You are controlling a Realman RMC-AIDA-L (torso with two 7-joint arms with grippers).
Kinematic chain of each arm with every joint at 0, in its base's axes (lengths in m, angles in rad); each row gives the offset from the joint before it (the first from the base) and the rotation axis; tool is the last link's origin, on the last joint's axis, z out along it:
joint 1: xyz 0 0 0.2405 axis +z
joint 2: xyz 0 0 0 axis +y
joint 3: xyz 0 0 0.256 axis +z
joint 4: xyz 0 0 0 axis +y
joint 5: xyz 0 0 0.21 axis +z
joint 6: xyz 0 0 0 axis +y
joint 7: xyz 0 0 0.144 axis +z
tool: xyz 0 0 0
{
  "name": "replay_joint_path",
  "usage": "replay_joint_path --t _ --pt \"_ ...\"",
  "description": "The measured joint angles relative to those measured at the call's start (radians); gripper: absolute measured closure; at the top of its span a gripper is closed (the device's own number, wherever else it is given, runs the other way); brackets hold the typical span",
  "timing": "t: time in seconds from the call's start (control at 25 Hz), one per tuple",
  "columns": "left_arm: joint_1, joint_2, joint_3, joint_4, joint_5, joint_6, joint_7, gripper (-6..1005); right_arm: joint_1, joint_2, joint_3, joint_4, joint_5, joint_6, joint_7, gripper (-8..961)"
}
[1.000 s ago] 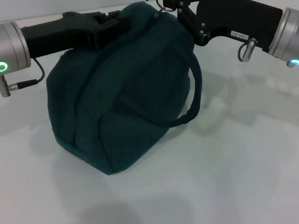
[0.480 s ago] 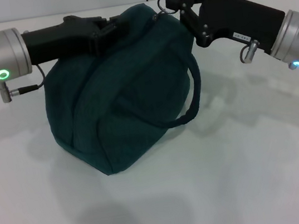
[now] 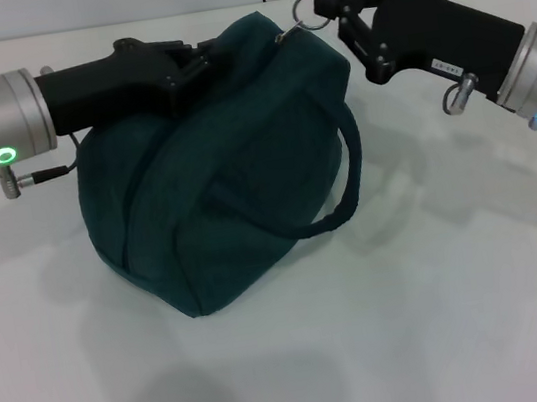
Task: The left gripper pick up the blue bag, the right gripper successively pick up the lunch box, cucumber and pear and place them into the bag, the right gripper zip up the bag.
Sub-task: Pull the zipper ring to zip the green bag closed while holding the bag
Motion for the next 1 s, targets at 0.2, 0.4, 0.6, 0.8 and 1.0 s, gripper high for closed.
replay_joint_path --t 0.2,0.4,0.6,0.8,1.0 --pt "0.012 -0.002 -0.018 0.000 0.000 0.017 0.021 904 0.000 0.000 0.000 0.028 0.030 0.000 0.001 934" --pt "0.014 0.001 -0.019 0.001 0.006 0.033 0.033 910 -0.002 0.000 0.017 0.051 0.033 0.000 0.006 934" --pt "0.020 0.003 -0.019 0.001 0.004 0.044 0.049 926 -0.001 0.000 0.027 0.082 0.046 0.005 0.007 935" --pt "0.021 0.008 -0.020 0.002 0.005 0.044 0.049 941 -0.002 -0.001 0.029 0.097 0.075 0.007 0.009 935" --pt "0.018 0.009 -0.020 0.002 0.009 0.043 0.059 943 0.004 0.000 0.028 0.120 0.093 0.014 0.009 937"
